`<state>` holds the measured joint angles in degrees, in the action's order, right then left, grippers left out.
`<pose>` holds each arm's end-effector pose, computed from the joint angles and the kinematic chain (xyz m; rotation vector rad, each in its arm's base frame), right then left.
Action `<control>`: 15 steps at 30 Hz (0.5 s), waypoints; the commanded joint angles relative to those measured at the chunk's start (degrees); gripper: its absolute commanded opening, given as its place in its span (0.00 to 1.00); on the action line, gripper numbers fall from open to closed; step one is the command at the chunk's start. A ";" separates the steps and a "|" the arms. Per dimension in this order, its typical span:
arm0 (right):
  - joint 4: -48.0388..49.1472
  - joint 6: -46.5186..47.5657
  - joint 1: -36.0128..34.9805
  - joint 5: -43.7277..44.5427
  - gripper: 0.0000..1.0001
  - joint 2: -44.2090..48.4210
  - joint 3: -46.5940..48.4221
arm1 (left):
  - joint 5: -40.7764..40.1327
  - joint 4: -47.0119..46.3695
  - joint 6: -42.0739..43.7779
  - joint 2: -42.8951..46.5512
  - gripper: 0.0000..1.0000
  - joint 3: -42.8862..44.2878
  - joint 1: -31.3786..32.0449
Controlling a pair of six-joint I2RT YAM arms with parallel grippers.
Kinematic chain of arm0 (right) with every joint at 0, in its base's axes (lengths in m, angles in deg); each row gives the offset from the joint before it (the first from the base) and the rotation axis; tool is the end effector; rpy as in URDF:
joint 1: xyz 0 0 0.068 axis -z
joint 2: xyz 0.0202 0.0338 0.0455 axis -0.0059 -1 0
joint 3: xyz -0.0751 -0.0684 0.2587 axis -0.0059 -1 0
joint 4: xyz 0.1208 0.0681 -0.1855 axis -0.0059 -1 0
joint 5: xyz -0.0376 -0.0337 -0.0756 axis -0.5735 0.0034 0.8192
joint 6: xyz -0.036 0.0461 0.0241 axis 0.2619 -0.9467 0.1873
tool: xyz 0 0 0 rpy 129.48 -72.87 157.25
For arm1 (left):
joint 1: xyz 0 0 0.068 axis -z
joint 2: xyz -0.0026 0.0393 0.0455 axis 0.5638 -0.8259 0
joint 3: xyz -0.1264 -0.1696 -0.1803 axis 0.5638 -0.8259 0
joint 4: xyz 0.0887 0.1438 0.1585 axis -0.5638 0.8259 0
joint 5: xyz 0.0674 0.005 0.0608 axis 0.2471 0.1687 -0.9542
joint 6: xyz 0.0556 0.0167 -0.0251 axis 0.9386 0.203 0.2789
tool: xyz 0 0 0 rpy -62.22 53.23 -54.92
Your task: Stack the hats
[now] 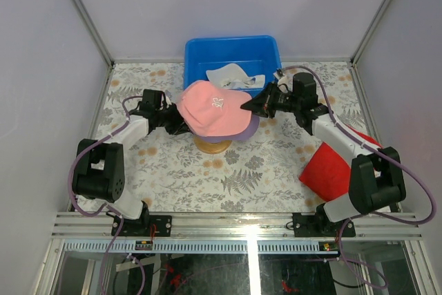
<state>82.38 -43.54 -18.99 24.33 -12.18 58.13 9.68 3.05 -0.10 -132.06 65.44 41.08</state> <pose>0.2933 0.1362 0.3088 0.1776 2.1505 1.6732 0.2927 -0.0598 0.2125 -0.5033 2.5307 -0.9998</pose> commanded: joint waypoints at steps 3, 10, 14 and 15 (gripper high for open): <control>-8.11 2.56 4.05 2.71 0.00 -0.08 -6.23 | -2.72 1.30 1.21 -1.75 0.08 -2.98 0.13; -7.70 1.88 4.44 0.87 0.00 -1.80 -6.40 | -2.60 0.80 1.10 -1.64 0.07 -4.20 0.13; -8.19 1.67 2.38 0.48 0.00 -2.42 -4.88 | -2.33 0.03 0.39 -2.01 0.06 -4.38 0.22; -9.00 2.00 1.64 0.53 0.00 -2.82 -4.34 | -2.33 -0.09 0.27 -2.23 0.05 -4.34 0.31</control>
<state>83.21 -44.37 -15.58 21.82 -11.87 54.20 11.43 0.10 -0.77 -132.06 63.54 41.08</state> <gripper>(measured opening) 0.142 0.115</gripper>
